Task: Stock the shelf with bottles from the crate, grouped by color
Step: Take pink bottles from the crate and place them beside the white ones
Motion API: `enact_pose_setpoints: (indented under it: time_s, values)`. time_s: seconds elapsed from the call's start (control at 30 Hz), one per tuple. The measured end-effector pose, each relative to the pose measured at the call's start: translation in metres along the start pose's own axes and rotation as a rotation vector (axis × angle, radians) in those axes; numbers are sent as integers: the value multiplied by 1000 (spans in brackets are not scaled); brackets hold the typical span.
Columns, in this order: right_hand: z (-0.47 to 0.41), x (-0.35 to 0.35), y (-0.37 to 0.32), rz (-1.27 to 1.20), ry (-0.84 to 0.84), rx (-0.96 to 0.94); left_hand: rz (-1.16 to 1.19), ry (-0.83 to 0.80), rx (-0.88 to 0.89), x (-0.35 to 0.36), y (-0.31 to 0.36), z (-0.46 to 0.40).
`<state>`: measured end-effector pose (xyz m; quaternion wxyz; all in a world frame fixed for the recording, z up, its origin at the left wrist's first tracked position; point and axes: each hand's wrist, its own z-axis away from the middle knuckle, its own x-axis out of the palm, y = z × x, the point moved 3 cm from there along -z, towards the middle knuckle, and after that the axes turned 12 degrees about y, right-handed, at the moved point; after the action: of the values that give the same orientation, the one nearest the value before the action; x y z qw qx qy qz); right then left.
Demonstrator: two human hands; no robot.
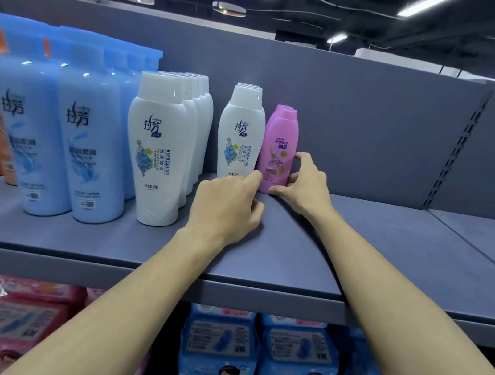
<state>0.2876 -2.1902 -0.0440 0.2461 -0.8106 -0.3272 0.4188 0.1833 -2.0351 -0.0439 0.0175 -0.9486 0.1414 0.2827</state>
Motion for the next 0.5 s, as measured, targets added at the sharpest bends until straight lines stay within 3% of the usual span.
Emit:
enact_pose_setpoints:
  time_s: [0.3,0.5]
  values:
    - [17,-11,-10,48,-11,50,16,-39,-22,-13,2,-1]
    - [64,-55,-28,333,-127,-59,-66,-72,90,-29,14,2]
